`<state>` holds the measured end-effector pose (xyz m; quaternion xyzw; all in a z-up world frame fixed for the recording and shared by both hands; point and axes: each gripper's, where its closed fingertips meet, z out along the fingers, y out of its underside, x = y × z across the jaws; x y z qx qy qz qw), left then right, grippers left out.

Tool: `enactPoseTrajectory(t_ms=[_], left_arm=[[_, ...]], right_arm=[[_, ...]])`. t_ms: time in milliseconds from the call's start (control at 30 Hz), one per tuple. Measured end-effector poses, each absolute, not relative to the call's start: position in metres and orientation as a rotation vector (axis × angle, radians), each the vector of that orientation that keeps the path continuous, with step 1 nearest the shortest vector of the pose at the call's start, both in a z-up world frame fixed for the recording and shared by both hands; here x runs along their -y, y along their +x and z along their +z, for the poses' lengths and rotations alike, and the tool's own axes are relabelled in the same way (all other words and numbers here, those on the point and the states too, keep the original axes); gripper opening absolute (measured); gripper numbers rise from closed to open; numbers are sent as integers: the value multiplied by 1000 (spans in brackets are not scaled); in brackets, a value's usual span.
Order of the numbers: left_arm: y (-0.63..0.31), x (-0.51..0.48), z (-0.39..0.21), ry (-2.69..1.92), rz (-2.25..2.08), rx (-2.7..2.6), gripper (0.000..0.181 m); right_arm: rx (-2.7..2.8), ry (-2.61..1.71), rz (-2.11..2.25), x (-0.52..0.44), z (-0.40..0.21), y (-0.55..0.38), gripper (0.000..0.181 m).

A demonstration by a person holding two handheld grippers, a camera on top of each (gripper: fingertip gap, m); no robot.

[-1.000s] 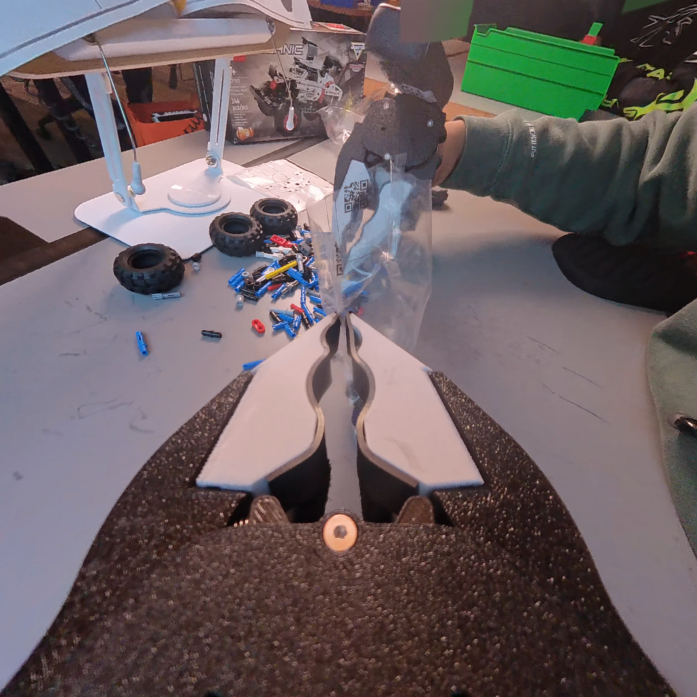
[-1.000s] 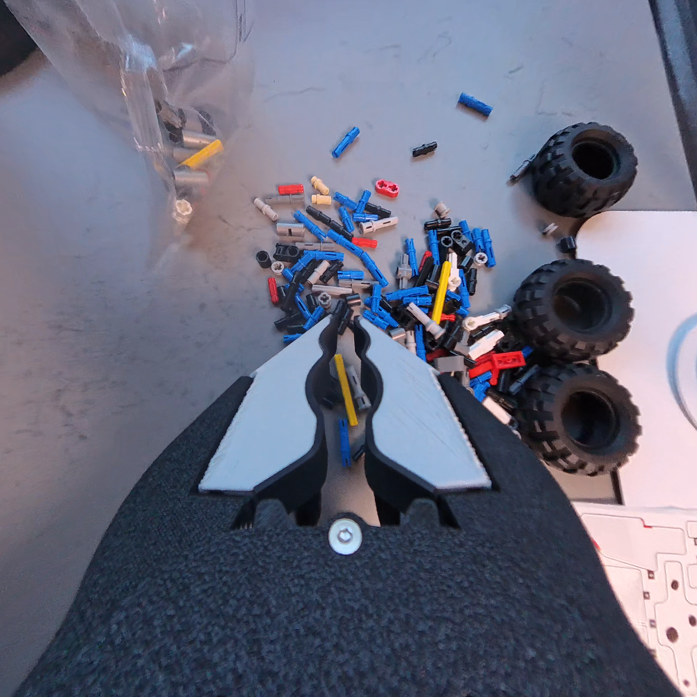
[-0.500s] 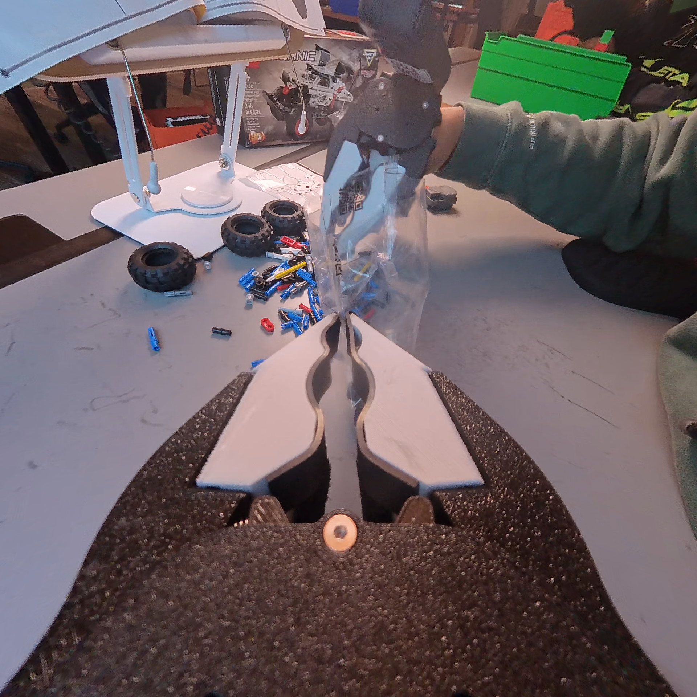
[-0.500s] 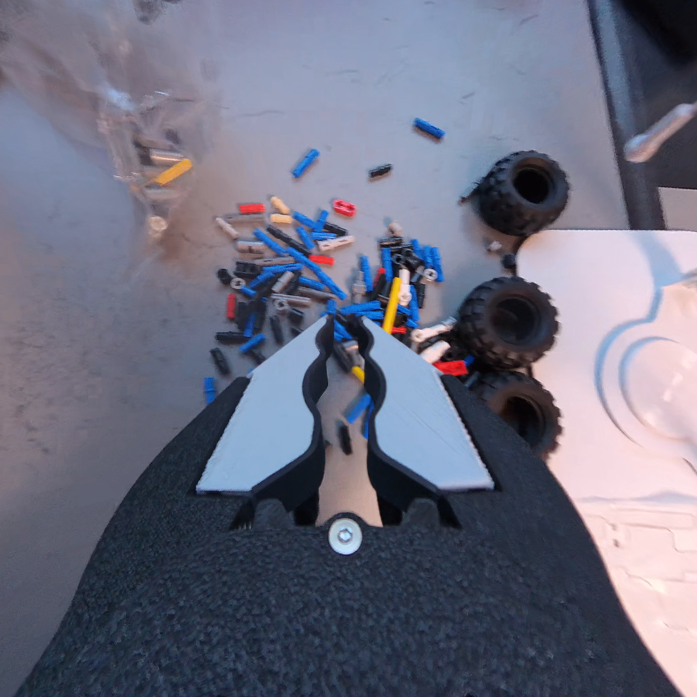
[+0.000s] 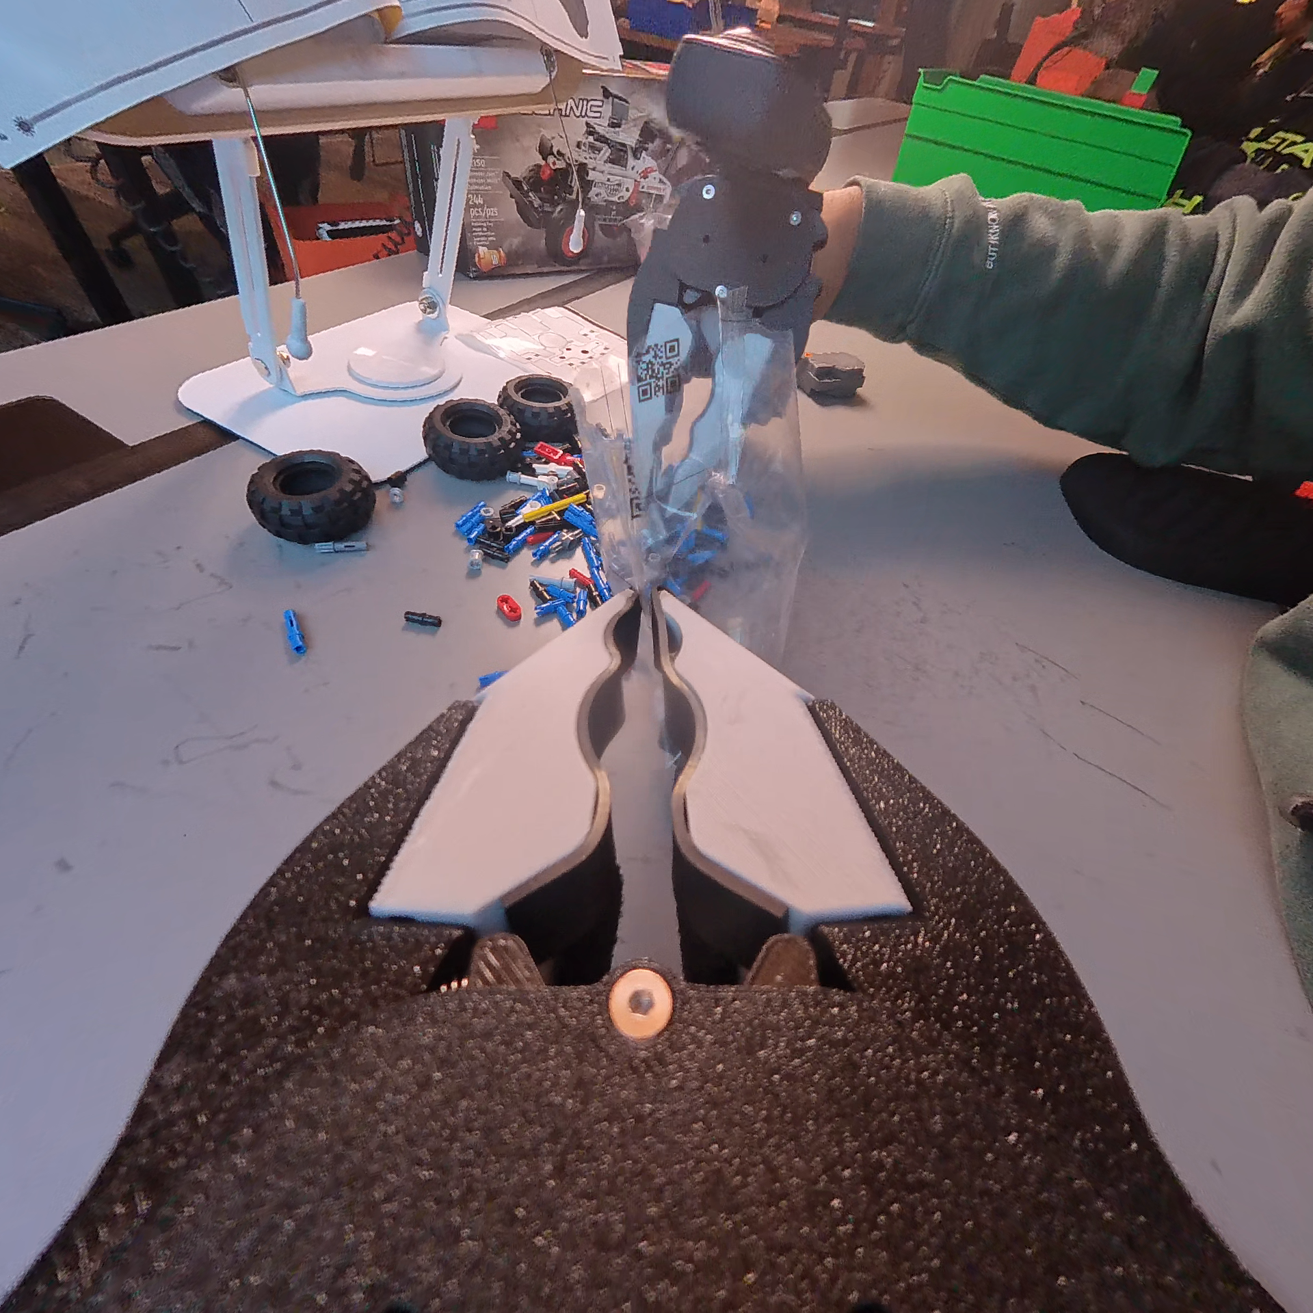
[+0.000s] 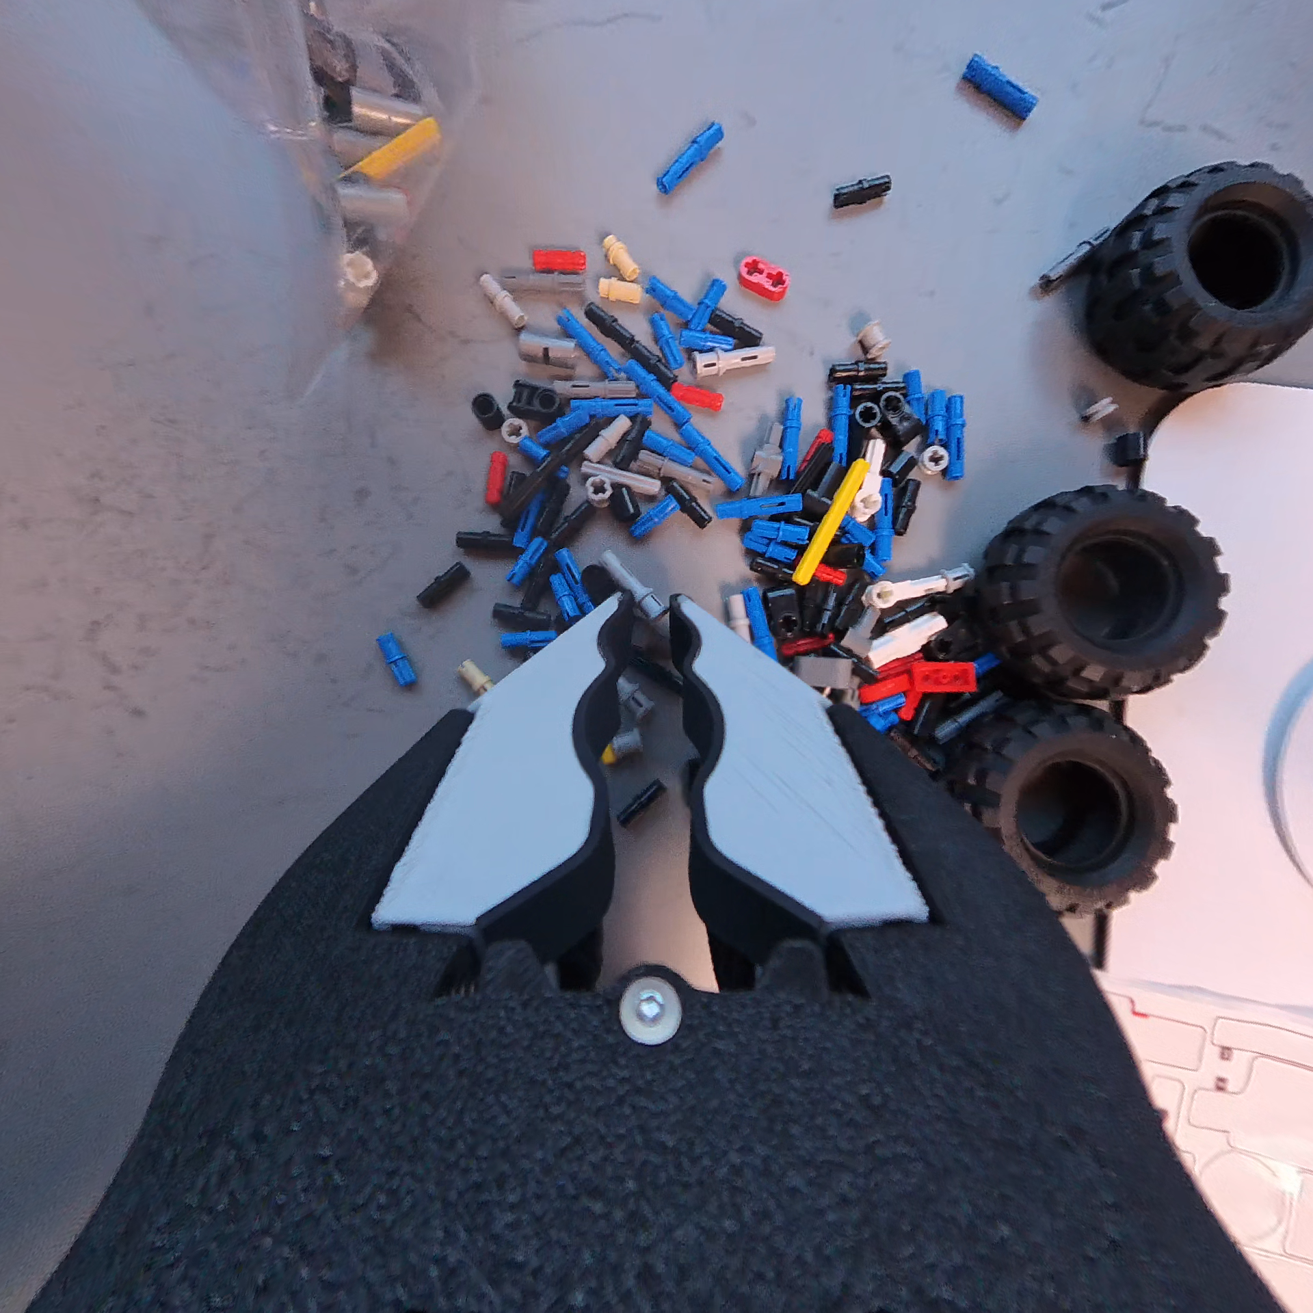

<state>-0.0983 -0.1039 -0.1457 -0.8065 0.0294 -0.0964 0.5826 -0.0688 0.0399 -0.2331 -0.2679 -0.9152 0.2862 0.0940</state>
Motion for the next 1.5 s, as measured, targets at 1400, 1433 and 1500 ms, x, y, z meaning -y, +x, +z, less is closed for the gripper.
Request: enactPoseTrajectory(t_ms=[1400, 1433, 1500], left_arm=[[-83, 96, -139, -1854, -200, -94, 1], [-84, 97, -139, -1855, -198, -91, 1], [-86, 97, -139, -1855, -190, -85, 1]], right_arm=[[2320, -861, 1221, -19, -108, -119, 12], [2331, -931, 1109, -36, -129, -124, 11], [2366, -1079, 919, -61, -172, -129, 11]])
